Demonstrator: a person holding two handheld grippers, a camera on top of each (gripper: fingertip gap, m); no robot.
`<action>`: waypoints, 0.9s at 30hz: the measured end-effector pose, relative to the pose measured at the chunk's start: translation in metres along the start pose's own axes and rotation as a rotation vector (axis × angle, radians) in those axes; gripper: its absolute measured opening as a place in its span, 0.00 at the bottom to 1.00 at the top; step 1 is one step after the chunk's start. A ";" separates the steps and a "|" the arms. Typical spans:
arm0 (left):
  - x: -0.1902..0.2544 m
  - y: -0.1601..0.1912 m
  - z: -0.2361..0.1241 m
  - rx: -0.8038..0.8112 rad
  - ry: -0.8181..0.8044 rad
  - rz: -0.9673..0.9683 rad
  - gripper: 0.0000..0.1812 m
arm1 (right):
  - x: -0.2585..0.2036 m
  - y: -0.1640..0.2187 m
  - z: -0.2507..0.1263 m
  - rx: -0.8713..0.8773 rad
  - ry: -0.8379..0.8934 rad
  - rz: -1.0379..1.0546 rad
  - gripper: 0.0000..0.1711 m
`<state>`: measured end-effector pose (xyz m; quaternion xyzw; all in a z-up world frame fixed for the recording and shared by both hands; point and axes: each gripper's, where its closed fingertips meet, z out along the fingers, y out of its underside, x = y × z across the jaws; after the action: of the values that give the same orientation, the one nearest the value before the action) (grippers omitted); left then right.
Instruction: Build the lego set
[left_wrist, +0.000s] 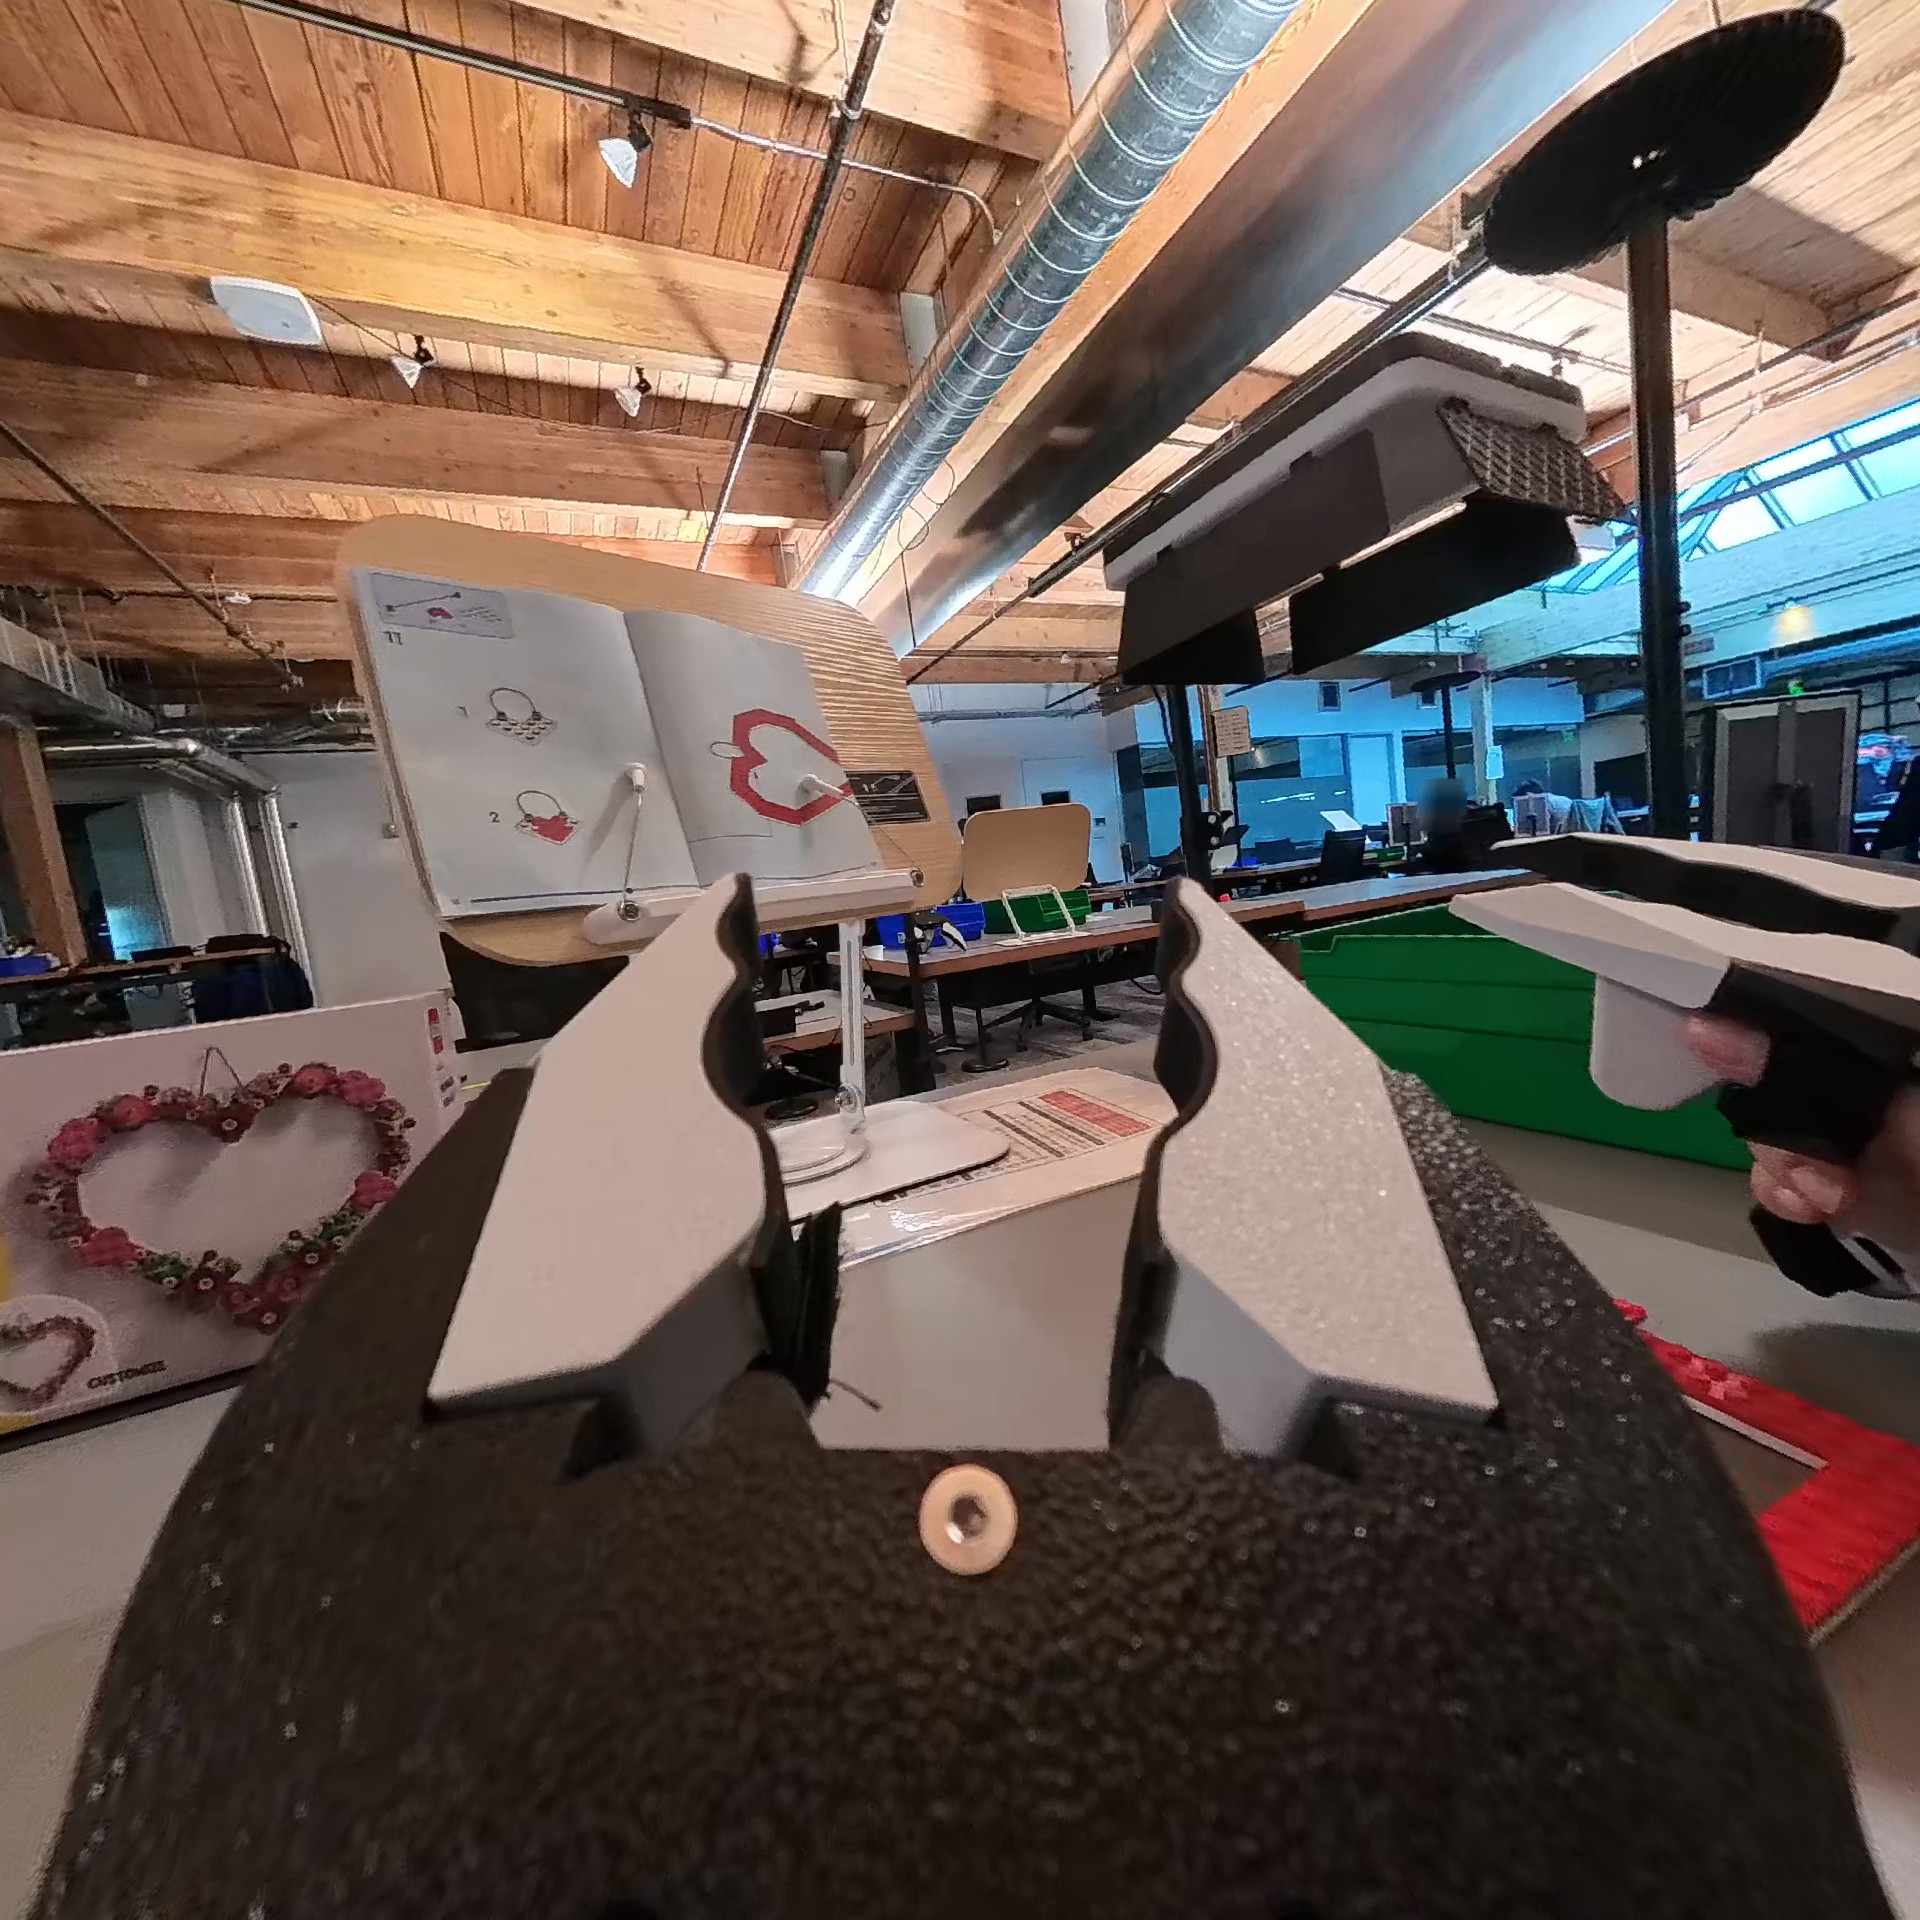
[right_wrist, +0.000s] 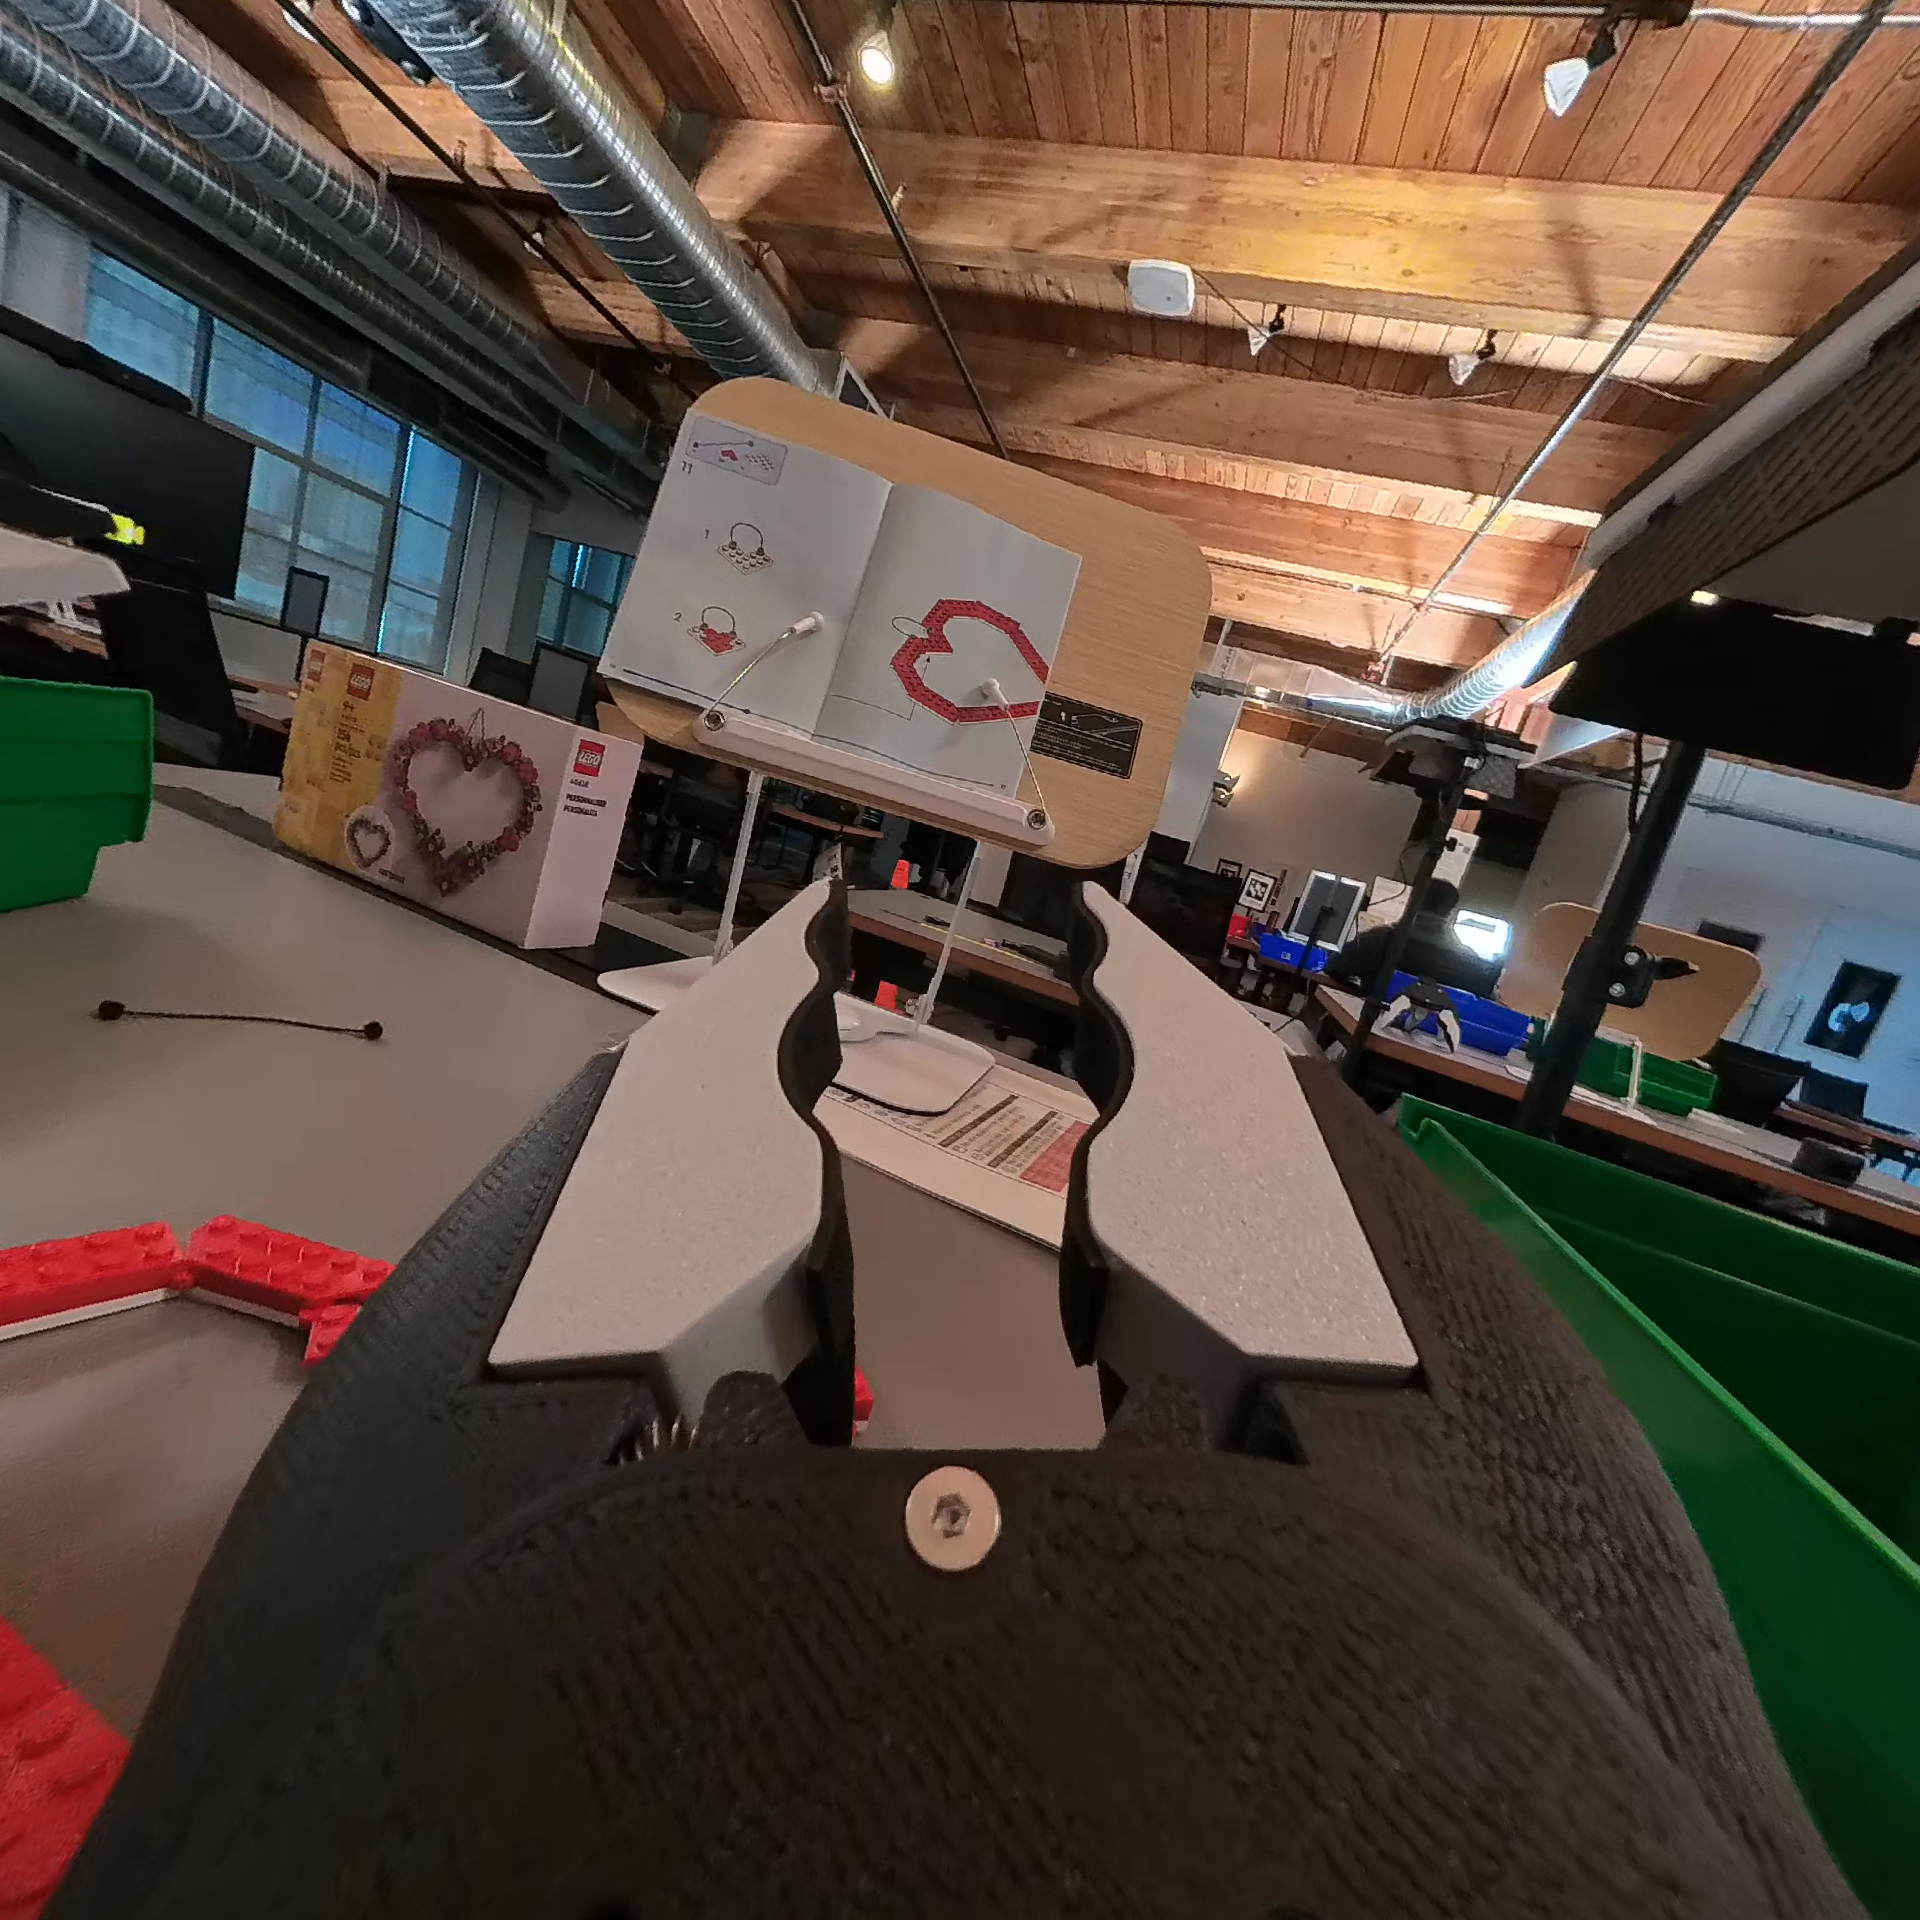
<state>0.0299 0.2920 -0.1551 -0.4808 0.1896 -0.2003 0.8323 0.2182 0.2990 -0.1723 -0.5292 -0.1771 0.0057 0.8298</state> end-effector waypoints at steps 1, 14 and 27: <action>-0.001 0.000 0.000 0.001 -0.001 -0.004 0.41 | -0.001 0.000 0.000 -0.001 -0.003 0.000 0.24; 0.015 -0.017 -0.008 -0.010 0.094 0.140 0.40 | 0.005 0.000 -0.001 0.003 0.027 0.020 0.24; 0.017 -0.005 -0.007 -0.038 0.120 0.106 0.39 | 0.004 -0.002 -0.003 0.002 0.032 0.005 0.24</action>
<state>0.0406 0.2759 -0.1558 -0.4728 0.2683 -0.1808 0.8197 0.2228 0.2963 -0.1707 -0.5290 -0.1624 -0.0003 0.8329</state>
